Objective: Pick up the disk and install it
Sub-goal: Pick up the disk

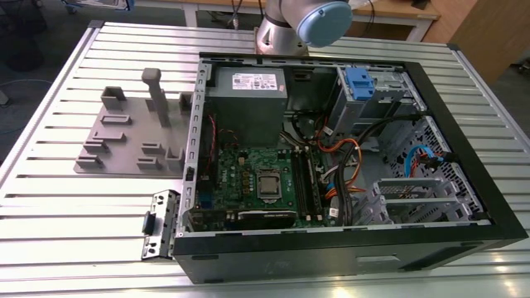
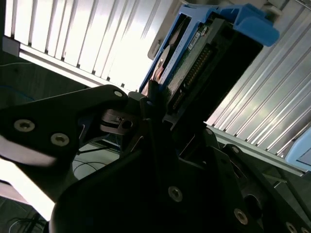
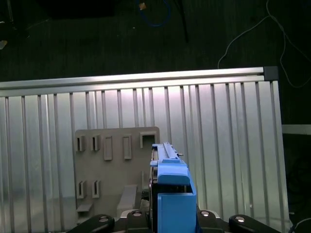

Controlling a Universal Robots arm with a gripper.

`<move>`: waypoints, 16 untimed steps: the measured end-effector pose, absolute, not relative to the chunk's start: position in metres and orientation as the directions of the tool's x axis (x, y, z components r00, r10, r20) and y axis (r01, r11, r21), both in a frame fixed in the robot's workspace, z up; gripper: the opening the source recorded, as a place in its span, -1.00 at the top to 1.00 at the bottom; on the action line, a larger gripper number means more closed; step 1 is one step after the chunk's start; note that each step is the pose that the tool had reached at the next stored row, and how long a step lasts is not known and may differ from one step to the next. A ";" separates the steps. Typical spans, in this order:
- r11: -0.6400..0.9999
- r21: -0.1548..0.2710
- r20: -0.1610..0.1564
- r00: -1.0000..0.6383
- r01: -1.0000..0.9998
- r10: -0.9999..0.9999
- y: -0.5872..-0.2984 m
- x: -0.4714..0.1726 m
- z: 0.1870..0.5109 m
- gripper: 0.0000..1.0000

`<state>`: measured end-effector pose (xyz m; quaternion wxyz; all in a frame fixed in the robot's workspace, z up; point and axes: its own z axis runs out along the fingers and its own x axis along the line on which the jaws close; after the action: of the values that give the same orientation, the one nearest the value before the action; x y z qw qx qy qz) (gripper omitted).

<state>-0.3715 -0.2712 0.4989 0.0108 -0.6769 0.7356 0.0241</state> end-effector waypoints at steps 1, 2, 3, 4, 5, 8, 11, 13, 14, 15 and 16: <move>0.082 0.021 -0.048 -0.083 -0.996 -0.995 -0.271 -0.371 0.499 0.28; 0.082 0.021 -0.049 -0.083 -0.996 -0.995 -0.271 -0.371 0.499 0.28; 0.082 0.021 -0.048 -0.083 -0.996 -0.995 -0.271 -0.371 0.499 0.28; 0.082 0.021 -0.048 -0.083 -0.996 -0.995 -0.271 -0.371 0.499 0.28; 0.082 0.021 -0.049 -0.083 -0.996 -0.995 -0.271 -0.371 0.499 0.28; 0.082 0.021 -0.048 -0.083 -0.996 -0.995 -0.272 -0.369 0.499 0.28; 0.082 0.021 -0.047 -0.083 -0.996 -0.995 -0.272 -0.365 0.499 0.28; 0.082 0.021 -0.047 -0.083 -0.996 -0.995 -0.272 -0.363 0.499 0.28; 0.082 0.021 -0.047 -0.083 -0.996 -0.995 -0.272 -0.362 0.499 0.28; 0.082 0.021 -0.047 -0.083 -0.996 -0.995 -0.273 -0.361 0.499 0.28; 0.082 0.021 -0.047 -0.083 -0.996 -0.995 -0.273 -0.361 0.499 0.28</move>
<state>-0.3607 -0.2729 0.4988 0.0103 -0.6770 0.7356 0.0235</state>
